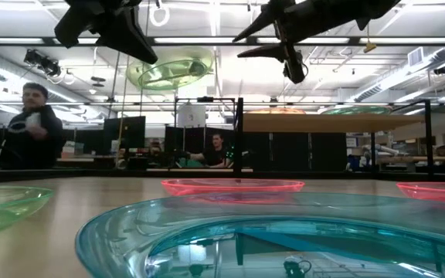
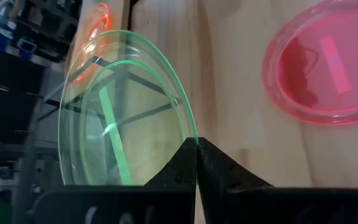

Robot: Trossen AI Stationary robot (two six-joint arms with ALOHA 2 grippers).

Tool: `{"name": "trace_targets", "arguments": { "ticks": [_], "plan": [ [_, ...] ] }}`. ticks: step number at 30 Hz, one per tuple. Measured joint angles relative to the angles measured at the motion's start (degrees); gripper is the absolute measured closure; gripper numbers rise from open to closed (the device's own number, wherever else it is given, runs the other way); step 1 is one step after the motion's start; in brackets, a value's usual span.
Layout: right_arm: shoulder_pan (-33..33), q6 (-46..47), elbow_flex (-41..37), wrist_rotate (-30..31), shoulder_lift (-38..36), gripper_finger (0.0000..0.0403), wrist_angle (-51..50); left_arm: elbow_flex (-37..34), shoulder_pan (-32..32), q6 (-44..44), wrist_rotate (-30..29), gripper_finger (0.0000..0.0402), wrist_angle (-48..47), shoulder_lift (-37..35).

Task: Place and stack plates onto a shelf
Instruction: Stack the top green plate on top of the orange plate on the shelf

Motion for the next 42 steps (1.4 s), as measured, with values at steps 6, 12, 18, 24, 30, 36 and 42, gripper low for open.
{"name": "trace_targets", "arguments": {
  "ticks": [6, 12, 18, 24, 30, 36, 42],
  "plan": [
    [-0.14, 0.00, 0.01, 2.40, 0.00, 0.0278, 0.96, 0.00, 0.02, 7.61, -1.22, 0.0395, 0.99, 0.00],
    [-0.21, 2.32, 0.01, 2.41, 0.00, 0.0278, 0.96, 0.02, 0.02, 17.59, -1.28, 0.0395, 4.61, 0.00],
    [-0.21, 2.34, 0.01, 2.41, 0.00, 0.0278, 0.96, 0.02, 0.12, 25.82, -1.13, 0.0395, 7.63, 0.00],
    [-0.21, 2.36, 0.01, 2.39, 0.00, 0.0278, 0.98, 0.02, 0.21, 26.99, -1.13, 0.0395, 7.65, 0.00],
    [-0.21, 2.34, 0.01, 2.39, 0.00, 0.0278, 0.98, 0.02, 0.20, 26.73, -1.13, 0.0395, 7.65, 0.00],
    [-0.21, 1.64, 0.01, 2.37, 0.00, 0.0278, 0.96, 0.02, 0.20, 23.55, -1.11, 0.0395, 6.73, 0.00],
    [-0.21, 1.25, 0.01, 2.17, 0.00, 0.0278, 0.96, 0.02, 0.15, 22.16, -1.13, 0.0395, 5.39, 0.00]
  ]
}}
